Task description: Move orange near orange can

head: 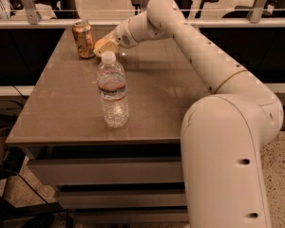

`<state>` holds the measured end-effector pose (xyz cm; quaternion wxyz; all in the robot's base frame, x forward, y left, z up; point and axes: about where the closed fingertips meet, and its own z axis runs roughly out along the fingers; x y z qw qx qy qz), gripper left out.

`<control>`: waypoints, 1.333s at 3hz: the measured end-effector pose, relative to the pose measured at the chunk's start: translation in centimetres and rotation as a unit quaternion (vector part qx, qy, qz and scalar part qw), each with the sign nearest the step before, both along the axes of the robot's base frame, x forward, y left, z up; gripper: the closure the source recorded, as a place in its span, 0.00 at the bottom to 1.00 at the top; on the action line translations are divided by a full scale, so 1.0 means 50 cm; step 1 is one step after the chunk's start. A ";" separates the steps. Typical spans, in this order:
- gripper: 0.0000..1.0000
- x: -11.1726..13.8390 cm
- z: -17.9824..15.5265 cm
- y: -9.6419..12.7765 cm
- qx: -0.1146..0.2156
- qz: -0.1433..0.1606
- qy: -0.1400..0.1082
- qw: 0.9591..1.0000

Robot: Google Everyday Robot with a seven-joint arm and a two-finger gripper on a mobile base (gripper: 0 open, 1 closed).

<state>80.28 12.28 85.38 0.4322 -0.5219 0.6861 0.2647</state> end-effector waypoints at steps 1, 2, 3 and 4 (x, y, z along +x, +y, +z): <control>0.59 -0.002 -0.008 -0.001 -0.003 0.000 0.004 1.000; 0.35 -0.003 -0.014 -0.002 -0.005 0.000 0.007 1.000; 0.13 -0.003 -0.016 -0.003 -0.006 -0.001 0.008 1.000; 0.00 -0.003 -0.018 -0.004 -0.006 0.000 0.010 1.000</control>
Offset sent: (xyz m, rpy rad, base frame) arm -0.0007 -0.0082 -0.0043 -0.0132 0.0126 -0.0110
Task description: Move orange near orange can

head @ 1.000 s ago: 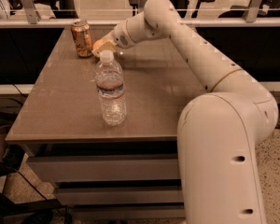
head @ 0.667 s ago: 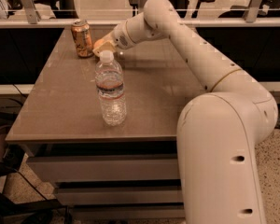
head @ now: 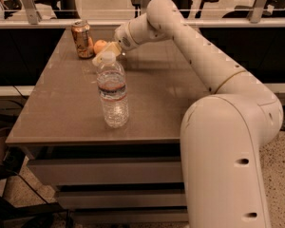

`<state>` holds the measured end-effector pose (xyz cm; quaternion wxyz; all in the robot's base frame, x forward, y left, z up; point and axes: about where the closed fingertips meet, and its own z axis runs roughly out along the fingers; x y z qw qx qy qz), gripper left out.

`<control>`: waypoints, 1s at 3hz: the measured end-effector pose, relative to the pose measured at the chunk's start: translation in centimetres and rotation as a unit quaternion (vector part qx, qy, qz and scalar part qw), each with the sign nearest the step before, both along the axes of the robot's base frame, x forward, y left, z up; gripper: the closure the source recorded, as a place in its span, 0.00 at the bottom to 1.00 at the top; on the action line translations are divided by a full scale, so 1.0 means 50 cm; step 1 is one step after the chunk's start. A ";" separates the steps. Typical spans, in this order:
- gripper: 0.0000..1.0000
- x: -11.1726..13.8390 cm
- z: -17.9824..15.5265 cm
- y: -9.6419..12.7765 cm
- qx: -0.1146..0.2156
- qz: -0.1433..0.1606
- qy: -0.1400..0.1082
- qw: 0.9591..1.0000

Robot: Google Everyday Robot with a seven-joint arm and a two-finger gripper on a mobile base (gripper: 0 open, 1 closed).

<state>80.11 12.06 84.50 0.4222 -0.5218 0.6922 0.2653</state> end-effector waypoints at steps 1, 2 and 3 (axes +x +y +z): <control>0.00 0.001 0.000 -0.008 0.001 -0.002 0.000 1.000; 0.00 0.005 0.007 -0.070 0.007 -0.020 0.002 1.000; 0.00 0.010 0.020 -0.158 0.012 -0.045 -0.001 0.999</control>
Offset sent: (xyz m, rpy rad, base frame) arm 0.0063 -0.0867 0.0135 0.0339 0.0008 -0.1011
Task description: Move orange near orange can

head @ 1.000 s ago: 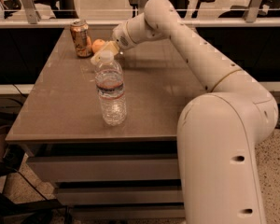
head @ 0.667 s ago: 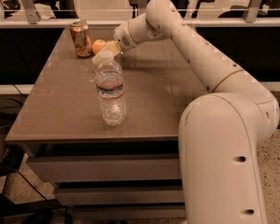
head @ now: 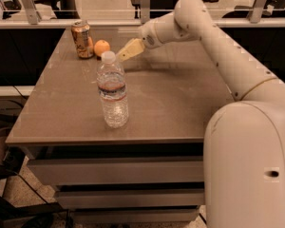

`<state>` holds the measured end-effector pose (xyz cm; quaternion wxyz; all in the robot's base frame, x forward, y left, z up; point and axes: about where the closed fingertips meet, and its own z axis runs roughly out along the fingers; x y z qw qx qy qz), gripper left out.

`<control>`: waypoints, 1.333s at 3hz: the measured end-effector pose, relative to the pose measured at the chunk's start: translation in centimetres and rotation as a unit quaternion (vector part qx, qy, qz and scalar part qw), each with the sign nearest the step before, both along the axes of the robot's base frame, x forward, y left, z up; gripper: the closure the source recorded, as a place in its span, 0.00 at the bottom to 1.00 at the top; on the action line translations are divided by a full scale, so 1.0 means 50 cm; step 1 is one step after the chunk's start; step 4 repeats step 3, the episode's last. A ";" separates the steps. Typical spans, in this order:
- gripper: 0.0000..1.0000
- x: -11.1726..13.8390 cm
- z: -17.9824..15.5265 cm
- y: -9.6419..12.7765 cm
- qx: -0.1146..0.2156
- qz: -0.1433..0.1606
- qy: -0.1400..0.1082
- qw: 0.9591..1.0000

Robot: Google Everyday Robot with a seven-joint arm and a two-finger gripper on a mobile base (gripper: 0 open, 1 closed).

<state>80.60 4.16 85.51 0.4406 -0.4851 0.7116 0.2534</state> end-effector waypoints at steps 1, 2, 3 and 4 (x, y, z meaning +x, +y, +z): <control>0.00 0.001 0.022 -0.085 0.013 -0.023 -0.007 1.000; 0.00 -0.002 0.052 -0.171 0.033 -0.048 -0.019 0.998; 0.00 -0.002 0.052 -0.171 0.033 -0.048 -0.019 0.998; 0.00 -0.002 0.052 -0.171 0.033 -0.048 -0.019 0.998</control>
Offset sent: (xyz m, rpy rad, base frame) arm -0.0031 -0.1388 0.0507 0.1131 -0.0765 -0.1558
